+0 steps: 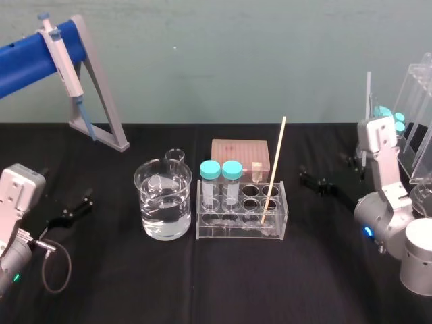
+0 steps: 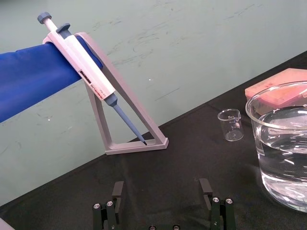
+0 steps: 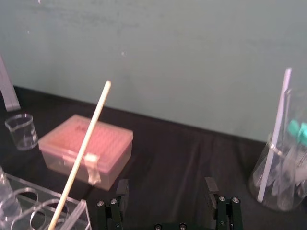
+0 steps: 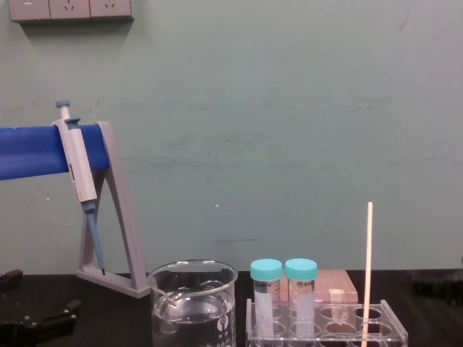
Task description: Hold the thermometer with one hand and immerse one end into the beaker, then reinsert it into the test tube rack.
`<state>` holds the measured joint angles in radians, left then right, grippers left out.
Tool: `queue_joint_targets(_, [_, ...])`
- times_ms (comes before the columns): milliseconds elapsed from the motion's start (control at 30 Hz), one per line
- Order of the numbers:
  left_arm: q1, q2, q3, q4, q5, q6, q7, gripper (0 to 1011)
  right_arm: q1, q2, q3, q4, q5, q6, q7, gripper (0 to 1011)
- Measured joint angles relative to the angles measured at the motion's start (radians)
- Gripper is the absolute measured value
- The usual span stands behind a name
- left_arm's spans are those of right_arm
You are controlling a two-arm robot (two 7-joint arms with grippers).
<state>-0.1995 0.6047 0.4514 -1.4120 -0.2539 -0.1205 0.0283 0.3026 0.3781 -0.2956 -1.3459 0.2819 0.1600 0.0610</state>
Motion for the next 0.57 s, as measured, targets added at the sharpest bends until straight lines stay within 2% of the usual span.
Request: queue_joint_targets(567, [0.000, 0.000, 0.000, 0.000, 0.000, 0.000, 0.000, 1004, -0.004, -0.008, 0.000, 0.012, -0.008, 0.012, 0.002, 1003])
